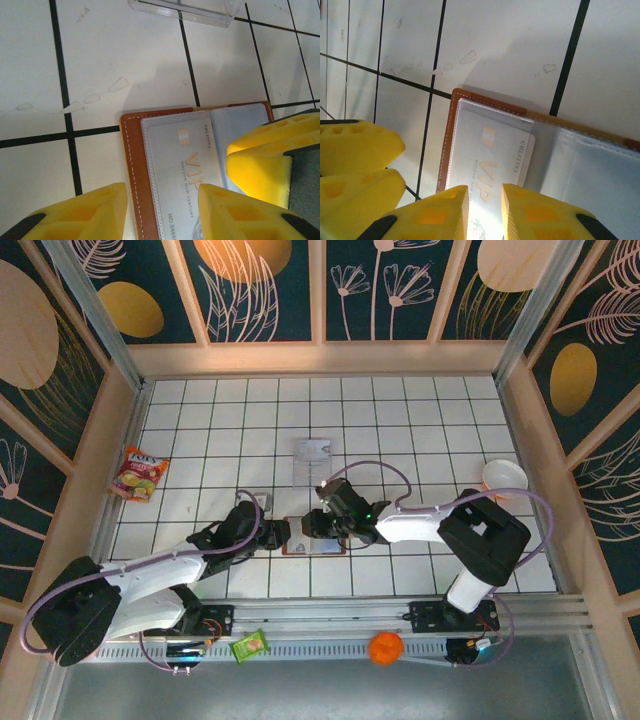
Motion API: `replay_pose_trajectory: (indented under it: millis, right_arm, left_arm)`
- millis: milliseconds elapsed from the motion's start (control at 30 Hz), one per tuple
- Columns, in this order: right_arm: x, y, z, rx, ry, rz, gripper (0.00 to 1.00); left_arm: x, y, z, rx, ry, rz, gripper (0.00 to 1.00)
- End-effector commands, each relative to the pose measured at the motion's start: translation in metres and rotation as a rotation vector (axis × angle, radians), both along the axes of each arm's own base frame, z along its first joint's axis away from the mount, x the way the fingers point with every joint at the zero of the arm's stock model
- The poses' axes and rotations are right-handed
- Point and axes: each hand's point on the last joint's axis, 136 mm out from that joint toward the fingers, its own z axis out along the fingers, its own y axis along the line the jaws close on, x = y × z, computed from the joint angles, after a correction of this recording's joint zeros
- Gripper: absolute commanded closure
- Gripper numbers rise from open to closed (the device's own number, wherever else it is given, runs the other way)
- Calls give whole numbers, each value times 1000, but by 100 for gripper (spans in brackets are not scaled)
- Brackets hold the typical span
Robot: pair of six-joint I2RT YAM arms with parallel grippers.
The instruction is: Take the credit cards out of the card holder
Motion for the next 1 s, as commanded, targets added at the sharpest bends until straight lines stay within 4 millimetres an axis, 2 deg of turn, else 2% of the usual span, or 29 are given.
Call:
replay_pose_trajectory:
  millis: [0, 600, 867, 967]
  right_arm:
    - [6, 3, 0, 5, -9, -8, 75]
    - [4, 4, -15, -16, 30, 2, 75]
    - [9, -7, 0, -24, -20, -43, 75]
    - [7, -3, 2, -18, -23, -27, 75]
  left_arm:
    - [3, 5, 6, 19, -22, 23, 57]
    - [0, 7, 6, 18, -14, 23, 58]
    - [0, 8, 5, 26, -12, 25, 57]
    - [0, 8, 3, 30, -8, 26, 57]
